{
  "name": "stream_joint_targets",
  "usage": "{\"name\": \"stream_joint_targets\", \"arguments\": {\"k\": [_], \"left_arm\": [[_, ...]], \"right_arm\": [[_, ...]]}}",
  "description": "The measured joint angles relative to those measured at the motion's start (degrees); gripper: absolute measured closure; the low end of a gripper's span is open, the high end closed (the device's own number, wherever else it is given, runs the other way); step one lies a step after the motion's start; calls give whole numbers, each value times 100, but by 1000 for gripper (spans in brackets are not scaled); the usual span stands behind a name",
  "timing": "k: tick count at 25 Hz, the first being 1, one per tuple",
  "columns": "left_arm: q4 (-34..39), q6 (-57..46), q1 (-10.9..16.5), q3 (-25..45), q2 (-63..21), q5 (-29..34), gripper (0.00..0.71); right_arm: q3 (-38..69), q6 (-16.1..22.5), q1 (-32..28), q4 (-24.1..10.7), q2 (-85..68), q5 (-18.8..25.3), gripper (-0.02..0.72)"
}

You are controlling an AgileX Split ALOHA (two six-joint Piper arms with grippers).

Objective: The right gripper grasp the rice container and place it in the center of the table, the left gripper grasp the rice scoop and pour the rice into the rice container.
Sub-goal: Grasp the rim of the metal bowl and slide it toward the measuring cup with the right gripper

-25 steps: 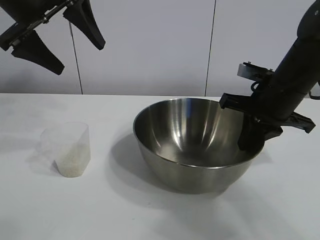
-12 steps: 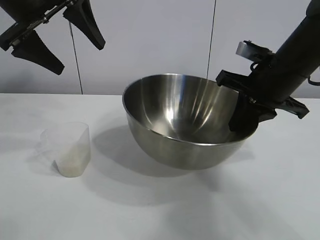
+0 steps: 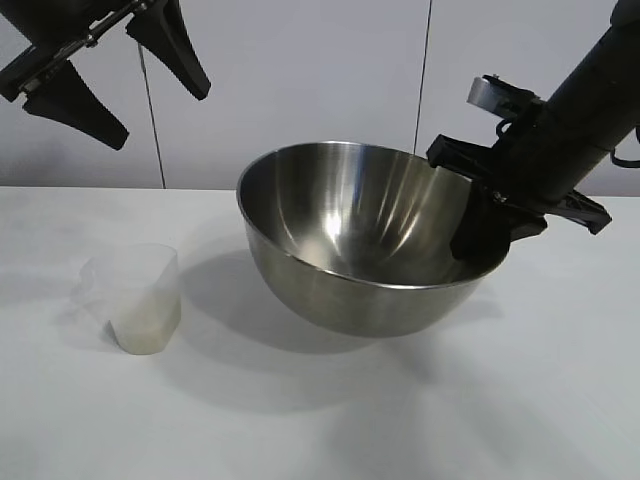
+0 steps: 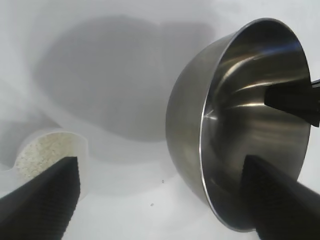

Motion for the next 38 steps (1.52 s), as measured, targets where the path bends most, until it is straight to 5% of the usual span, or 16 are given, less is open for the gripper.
{"name": "stream_joint_targets", "arguments": {"k": [12, 25, 28, 35, 38], "left_arm": [[0, 0, 0, 0, 0, 0, 80], [0, 0, 0, 0, 0, 0, 80], [0, 0, 0, 0, 0, 0, 80], [0, 0, 0, 0, 0, 0, 80], [0, 0, 0, 0, 0, 0, 80]], "right_arm": [[-624, 569, 552, -774, 647, 125, 693], [-643, 650, 558, -910, 870, 140, 673], [-672, 685, 558, -854, 870, 175, 581], [-672, 793, 558, -842, 624, 385, 137], [-672, 1062, 474, -835, 251, 427, 71]]}}
